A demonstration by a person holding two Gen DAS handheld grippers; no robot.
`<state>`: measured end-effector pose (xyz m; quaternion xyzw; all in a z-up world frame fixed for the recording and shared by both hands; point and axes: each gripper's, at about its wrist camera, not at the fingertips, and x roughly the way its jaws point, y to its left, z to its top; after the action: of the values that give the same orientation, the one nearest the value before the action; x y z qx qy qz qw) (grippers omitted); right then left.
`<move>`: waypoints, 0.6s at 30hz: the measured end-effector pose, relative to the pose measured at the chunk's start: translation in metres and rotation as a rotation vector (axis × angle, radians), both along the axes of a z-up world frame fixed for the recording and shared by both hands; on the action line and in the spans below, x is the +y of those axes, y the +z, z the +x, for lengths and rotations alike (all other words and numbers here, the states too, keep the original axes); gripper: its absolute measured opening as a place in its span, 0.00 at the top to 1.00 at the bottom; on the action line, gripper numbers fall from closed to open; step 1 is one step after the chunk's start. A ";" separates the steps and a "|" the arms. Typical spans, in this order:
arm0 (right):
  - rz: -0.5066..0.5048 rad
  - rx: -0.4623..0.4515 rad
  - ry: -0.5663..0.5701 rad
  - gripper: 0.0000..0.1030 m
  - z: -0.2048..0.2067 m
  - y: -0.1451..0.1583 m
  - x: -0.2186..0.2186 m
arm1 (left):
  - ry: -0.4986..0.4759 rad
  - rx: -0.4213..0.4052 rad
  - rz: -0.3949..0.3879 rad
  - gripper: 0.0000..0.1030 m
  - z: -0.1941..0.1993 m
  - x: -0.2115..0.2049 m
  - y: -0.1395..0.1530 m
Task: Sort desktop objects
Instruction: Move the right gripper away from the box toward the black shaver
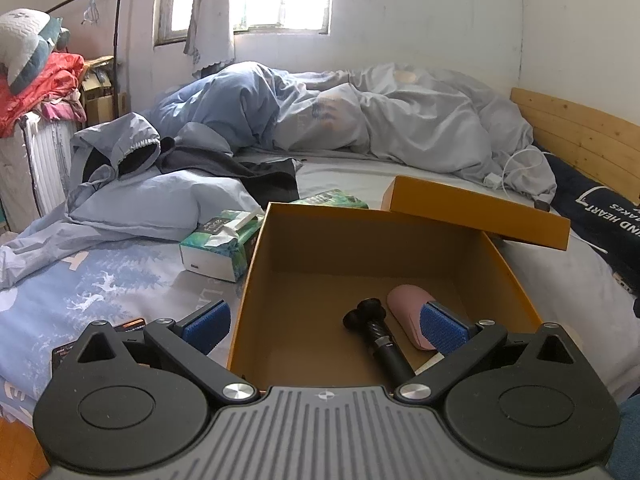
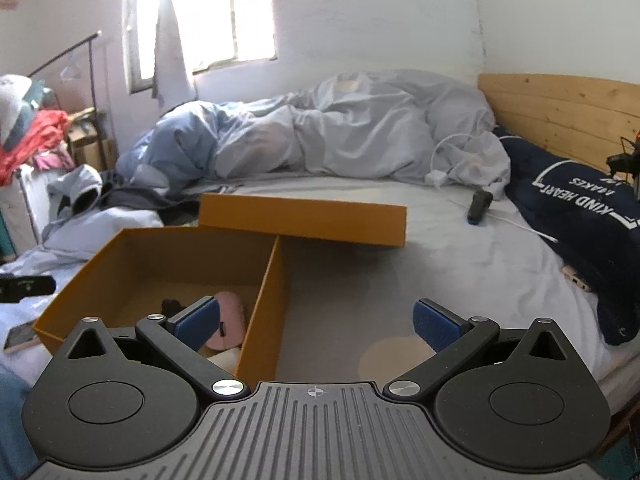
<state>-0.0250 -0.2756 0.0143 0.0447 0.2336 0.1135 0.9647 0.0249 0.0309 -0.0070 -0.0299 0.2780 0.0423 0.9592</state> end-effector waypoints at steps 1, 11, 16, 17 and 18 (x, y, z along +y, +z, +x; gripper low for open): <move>0.002 0.001 -0.006 0.00 0.001 0.000 -0.001 | 0.001 -0.001 0.002 0.00 0.000 0.000 0.000; 0.056 0.008 -0.062 0.00 0.026 0.002 -0.035 | -0.023 0.004 -0.014 0.00 0.009 -0.013 -0.001; 0.056 -0.002 -0.095 0.00 0.053 0.015 -0.050 | -0.037 0.020 -0.032 0.00 0.027 -0.023 -0.001; 0.055 -0.004 -0.101 0.00 0.058 0.017 -0.053 | -0.040 0.021 -0.038 0.00 0.033 -0.025 0.000; 0.056 -0.004 -0.108 0.00 0.065 0.019 -0.057 | -0.045 0.022 -0.041 0.00 0.038 -0.027 0.001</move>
<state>0.0404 -0.3325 0.0328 0.0839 0.2257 0.0679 0.9682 0.0630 0.0037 -0.0056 -0.0430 0.2897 0.0154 0.9560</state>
